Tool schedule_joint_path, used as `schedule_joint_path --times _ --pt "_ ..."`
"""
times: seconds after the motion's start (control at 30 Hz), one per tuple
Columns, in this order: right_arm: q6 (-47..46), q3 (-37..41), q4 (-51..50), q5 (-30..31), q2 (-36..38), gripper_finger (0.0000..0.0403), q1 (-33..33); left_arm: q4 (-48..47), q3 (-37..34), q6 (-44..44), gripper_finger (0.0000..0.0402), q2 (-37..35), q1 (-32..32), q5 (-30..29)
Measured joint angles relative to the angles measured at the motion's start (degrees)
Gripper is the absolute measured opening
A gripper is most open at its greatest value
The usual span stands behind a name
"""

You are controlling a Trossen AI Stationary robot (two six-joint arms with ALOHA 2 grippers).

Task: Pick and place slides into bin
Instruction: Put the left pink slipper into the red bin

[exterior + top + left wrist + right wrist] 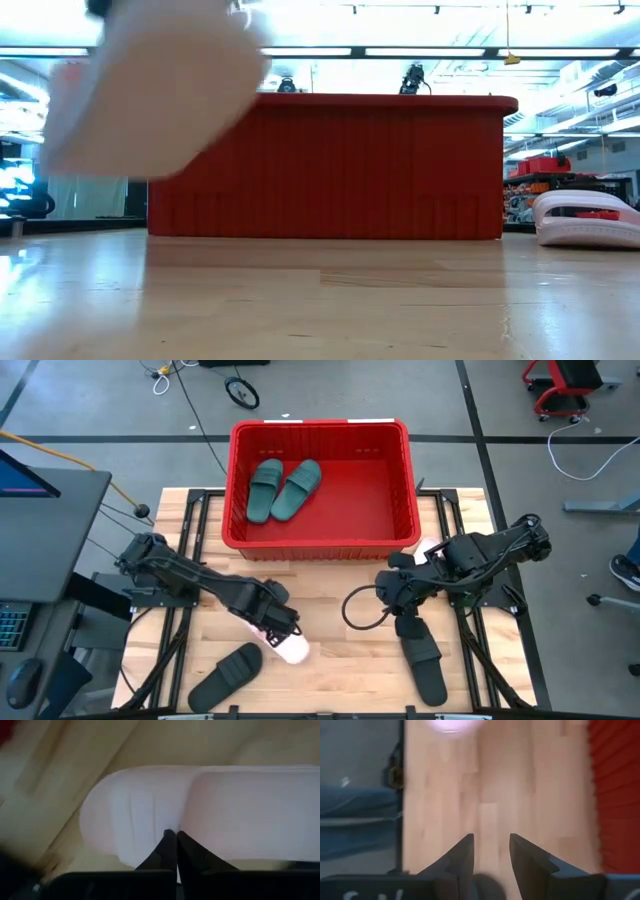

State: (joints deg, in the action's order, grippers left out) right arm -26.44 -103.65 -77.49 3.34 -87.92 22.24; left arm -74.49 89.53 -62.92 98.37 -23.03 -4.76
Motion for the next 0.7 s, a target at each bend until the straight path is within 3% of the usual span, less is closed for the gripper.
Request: schedule_joint_path --times 0.13,0.33,0.53,0.63,0.7 --pt "-0.92 -0.01 0.00 5.68 0.00 0.0128 0.00 -2.90 13.97 5.13 0.0001 -0.09 0.00 -3.97" --pt "-1.00 -0.01 0.01 12.58 0.00 0.0124 0.00 -3.06 32.60 19.24 0.0001 -0.11 1.02 -18.86" --pt "-6.26 0.00 -0.02 22.55 0.00 0.0119 0.00 -1.89 43.50 46.21 0.0001 -0.14 7.76 -37.30" --pt "-12.74 -0.01 -0.03 29.34 0.00 0.0115 0.00 3.32 44.83 59.37 0.0000 -0.17 15.50 -39.21" --pt "-15.99 -0.01 -0.03 32.32 0.00 0.0113 0.00 7.96 44.74 66.09 0.0000 -0.11 21.37 -36.23"
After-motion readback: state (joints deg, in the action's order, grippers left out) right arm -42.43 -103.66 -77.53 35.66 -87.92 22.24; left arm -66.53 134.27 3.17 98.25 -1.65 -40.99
